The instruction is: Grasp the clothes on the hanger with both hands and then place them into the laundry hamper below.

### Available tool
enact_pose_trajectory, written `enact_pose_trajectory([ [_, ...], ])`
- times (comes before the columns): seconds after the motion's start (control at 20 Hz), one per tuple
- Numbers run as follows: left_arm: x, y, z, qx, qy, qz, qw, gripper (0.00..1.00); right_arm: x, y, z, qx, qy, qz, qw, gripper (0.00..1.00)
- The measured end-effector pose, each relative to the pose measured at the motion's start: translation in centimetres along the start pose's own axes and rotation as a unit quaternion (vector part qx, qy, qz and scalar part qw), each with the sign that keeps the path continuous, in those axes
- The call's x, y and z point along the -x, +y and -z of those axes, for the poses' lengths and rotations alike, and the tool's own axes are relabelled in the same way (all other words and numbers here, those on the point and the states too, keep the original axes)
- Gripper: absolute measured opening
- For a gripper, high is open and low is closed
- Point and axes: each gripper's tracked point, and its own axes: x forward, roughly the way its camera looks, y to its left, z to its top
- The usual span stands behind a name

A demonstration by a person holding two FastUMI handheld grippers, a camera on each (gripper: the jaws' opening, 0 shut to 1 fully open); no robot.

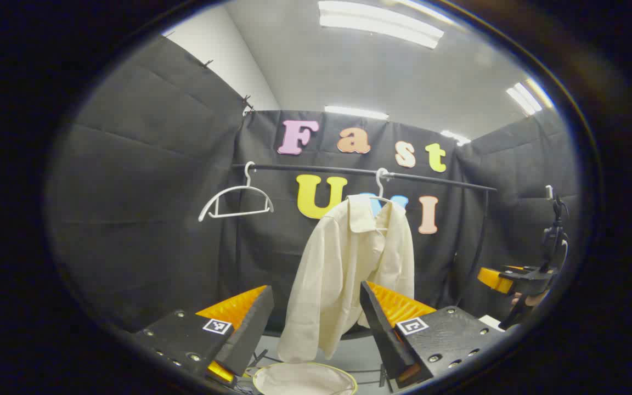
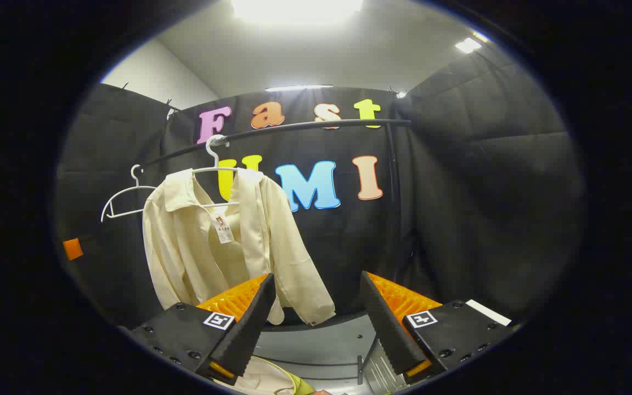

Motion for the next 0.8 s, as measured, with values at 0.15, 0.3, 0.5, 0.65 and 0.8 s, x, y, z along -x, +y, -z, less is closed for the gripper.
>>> enact_pose_trajectory([
  [0.15,-0.3,-0.4,0.7,0.004,0.007,0.007,1.0,0.93,0.2,-0.1,0.1,-0.005,0.005,0.005,1.0,0.98],
  [0.3,-0.5,-0.7,1.2,0.003,0.013,0.008,1.0,0.93,0.8,-0.2,-0.2,-0.006,-0.002,0.011,1.0,0.98],
  [0.5,0.0,-0.2,0.7,0.01,0.006,-0.002,1.0,0.93,2.0,-0.8,0.0,-0.003,-0.004,0.018,1.0,0.98],
  [0.65,0.2,-0.1,0.8,0.006,0.007,-0.01,1.0,0.93,2.8,-1.5,0.1,-0.001,-0.006,0.025,1.0,0.98],
  [0.8,0.3,-0.2,0.7,0.009,0.005,-0.014,1.0,0.93,3.2,-1.7,0.4,0.0,-0.003,0.029,1.0,0.98],
])
